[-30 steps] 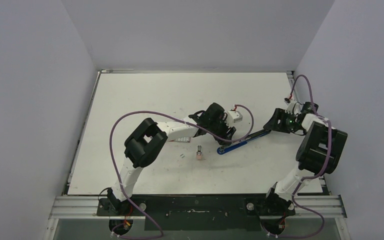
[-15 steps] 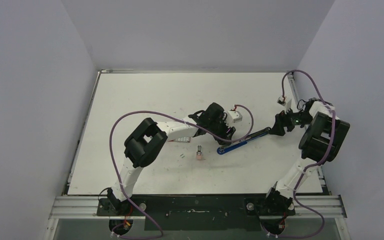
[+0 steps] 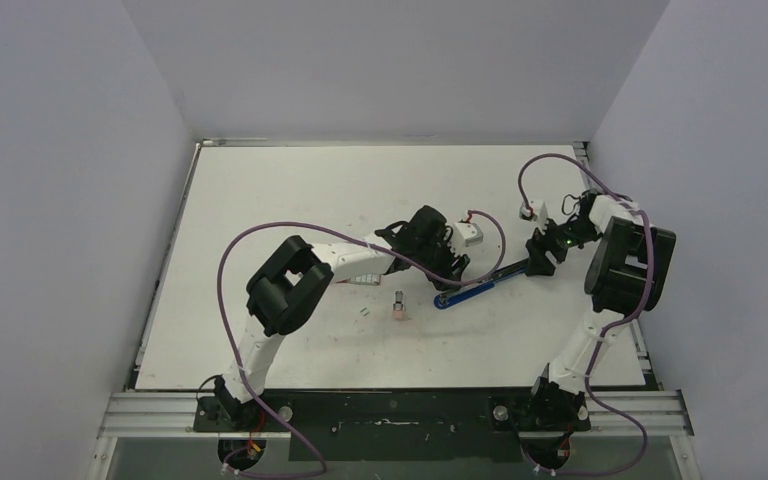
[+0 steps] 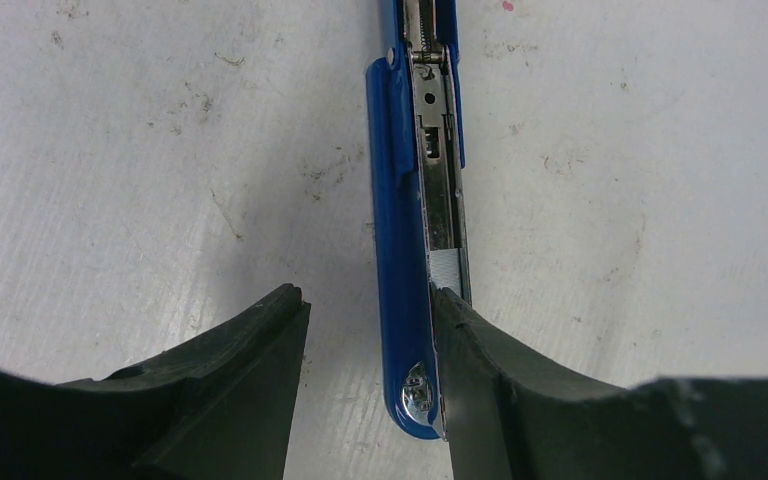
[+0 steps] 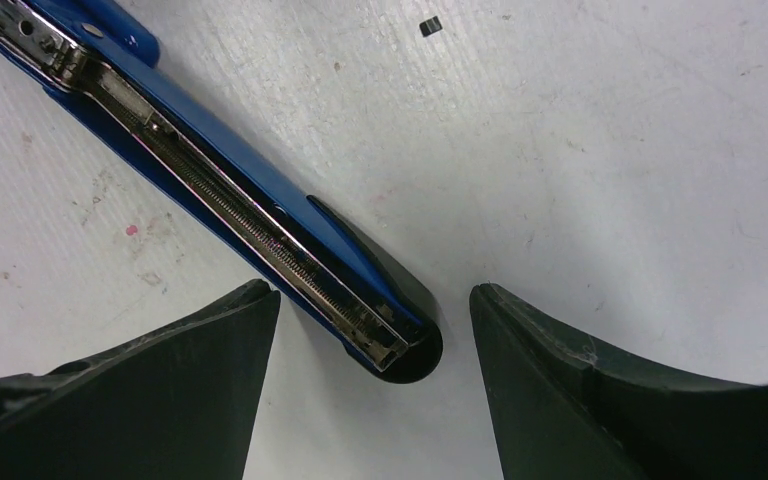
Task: Load the staples into the stapler
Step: Close the stapler at the center of the board.
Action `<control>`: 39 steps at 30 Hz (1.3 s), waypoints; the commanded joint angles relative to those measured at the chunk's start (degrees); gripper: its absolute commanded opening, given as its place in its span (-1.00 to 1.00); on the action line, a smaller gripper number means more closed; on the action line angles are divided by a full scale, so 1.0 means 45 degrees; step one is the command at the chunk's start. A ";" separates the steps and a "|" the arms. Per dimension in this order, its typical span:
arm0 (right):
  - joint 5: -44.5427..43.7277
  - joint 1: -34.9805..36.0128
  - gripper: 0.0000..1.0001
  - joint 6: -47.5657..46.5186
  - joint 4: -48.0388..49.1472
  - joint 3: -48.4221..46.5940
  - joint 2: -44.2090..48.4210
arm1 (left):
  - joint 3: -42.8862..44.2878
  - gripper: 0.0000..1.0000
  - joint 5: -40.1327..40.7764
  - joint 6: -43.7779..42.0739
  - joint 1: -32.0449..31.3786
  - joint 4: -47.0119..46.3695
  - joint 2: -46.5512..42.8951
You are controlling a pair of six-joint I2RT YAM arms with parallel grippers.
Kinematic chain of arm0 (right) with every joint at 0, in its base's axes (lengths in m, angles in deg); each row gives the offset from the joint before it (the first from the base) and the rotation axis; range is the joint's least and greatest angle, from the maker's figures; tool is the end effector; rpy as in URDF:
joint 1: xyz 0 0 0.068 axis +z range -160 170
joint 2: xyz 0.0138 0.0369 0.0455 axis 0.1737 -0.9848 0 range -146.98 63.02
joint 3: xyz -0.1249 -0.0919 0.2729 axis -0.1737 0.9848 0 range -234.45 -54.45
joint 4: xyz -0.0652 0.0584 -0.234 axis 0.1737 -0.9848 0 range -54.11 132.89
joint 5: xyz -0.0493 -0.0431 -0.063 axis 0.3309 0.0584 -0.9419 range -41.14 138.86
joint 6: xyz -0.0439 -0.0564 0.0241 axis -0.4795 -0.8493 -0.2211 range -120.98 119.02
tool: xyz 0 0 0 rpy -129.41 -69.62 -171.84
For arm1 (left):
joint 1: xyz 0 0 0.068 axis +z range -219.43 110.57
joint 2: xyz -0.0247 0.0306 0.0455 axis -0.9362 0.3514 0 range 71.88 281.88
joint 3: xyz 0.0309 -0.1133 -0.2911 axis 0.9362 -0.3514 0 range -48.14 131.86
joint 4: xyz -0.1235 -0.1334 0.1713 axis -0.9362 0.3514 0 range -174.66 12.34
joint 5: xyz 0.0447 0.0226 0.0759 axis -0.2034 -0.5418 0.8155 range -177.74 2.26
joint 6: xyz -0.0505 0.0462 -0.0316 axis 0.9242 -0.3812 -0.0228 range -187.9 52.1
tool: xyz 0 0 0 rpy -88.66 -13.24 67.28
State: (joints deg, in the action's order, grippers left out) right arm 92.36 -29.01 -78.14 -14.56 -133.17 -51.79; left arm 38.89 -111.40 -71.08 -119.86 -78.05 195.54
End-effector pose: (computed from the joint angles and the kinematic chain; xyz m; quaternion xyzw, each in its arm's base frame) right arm 0.3587 -0.0772 0.1831 -0.4412 0.8169 0.2688 0.2564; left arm 0.3042 -0.4082 0.1873 0.4777 0.7652 -0.3281 0.2805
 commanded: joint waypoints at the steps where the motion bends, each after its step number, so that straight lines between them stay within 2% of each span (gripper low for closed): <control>1: -0.0741 0.0337 0.43 -0.0582 0.0435 -0.0075 -0.0245 | -0.0210 -0.06 0.0219 -0.0389 0.0115 0.0732 -0.0162; 10: -0.1437 0.0454 0.07 -0.0813 0.0383 0.1048 0.0617 | -0.0125 -0.06 0.0218 -0.0620 0.0129 0.0975 -0.0085; 18: -0.1645 0.0454 -0.12 -0.0652 0.0580 0.2529 0.1977 | 0.0484 0.06 0.0068 -0.0966 0.0170 0.1598 0.0230; 31: -0.1361 -0.0111 -0.15 -0.0681 0.0463 0.4954 0.4189 | 0.0470 0.07 -0.0814 -0.2589 0.0414 0.2094 0.0197; 39: -0.0719 -0.0095 -0.01 -0.1021 0.0340 0.5832 0.5082 | -0.0229 0.06 -0.1246 -0.3456 0.0581 0.1676 -0.0227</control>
State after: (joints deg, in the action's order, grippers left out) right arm 85.06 -29.56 -81.36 -10.34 -107.80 -31.35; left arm 39.98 -117.83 -82.07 -118.07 -71.62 195.54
